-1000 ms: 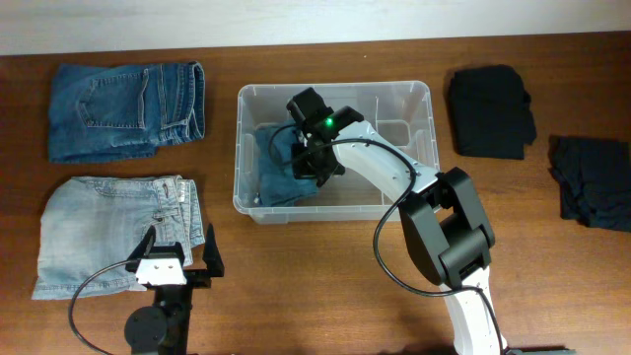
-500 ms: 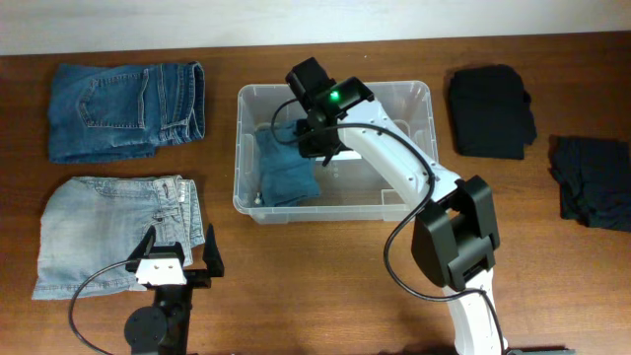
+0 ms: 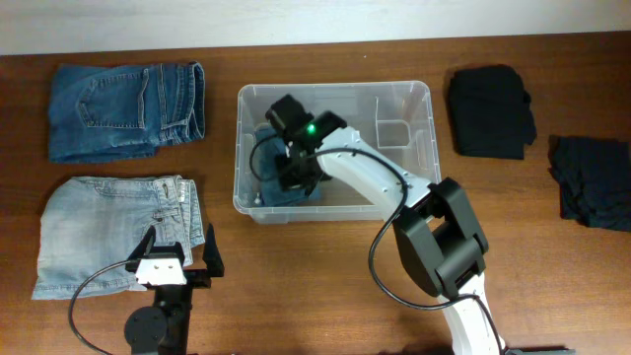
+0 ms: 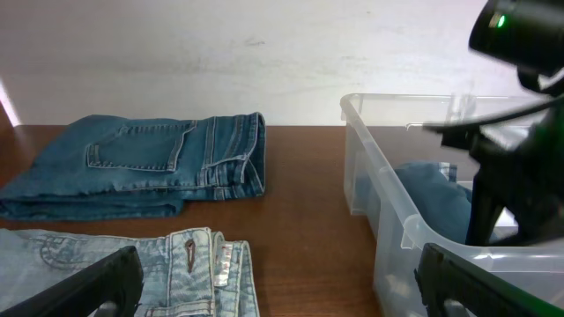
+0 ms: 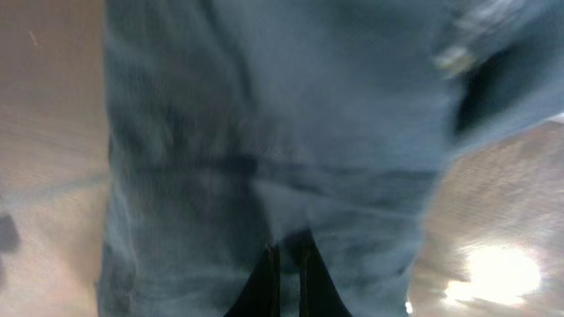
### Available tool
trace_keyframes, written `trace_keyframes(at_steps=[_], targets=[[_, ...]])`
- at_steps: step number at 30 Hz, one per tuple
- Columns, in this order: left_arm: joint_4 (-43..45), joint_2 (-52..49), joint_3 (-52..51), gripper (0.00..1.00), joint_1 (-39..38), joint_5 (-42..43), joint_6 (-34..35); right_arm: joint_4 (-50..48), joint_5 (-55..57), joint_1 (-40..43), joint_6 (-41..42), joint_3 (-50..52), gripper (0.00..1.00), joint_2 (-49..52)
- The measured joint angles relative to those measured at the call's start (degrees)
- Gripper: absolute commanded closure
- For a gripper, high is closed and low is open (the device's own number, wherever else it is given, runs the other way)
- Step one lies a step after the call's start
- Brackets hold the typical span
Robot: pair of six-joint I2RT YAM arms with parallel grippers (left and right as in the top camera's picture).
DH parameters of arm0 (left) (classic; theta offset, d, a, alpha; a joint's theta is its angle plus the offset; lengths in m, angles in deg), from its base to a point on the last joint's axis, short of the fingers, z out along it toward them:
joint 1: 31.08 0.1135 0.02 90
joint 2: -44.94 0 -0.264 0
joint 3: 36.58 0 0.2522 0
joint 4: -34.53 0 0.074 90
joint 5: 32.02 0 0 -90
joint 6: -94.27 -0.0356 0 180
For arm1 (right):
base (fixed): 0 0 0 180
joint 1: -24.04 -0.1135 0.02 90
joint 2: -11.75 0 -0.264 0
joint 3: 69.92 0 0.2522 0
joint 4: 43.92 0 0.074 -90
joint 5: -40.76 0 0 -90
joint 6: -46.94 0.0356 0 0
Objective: Pack container
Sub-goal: 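Lower the denim into the container's left side and release, then press and flatten the denim inside the container with the right gripper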
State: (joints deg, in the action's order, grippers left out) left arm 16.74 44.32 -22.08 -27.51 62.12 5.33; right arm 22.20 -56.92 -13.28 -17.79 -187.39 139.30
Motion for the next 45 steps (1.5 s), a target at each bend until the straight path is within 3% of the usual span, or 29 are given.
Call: trace_keyframes(at_steps=[9, 20, 31, 45], targets=[[0.00, 0.00, 0.00, 0.01, 0.00, 0.00, 0.00, -2.38, 0.33, -1.20, 0.28, 3.67, 0.96, -0.11], [0.00, 0.00, 0.00, 0.01, 0.00, 0.00, 0.00, -5.11, 5.97, -0.42, 0.20, -6.78, 0.96, -3.02], [0.00, 0.00, 0.00, 0.01, 0.00, 0.00, 0.00, -11.93, 7.04, 0.39, 0.20, -6.78, 0.96, 4.87], [0.00, 0.00, 0.00, 0.01, 0.00, 0.02, 0.00, -7.78, 10.01, 0.46, -4.28, -9.49, 0.96, 6.86]])
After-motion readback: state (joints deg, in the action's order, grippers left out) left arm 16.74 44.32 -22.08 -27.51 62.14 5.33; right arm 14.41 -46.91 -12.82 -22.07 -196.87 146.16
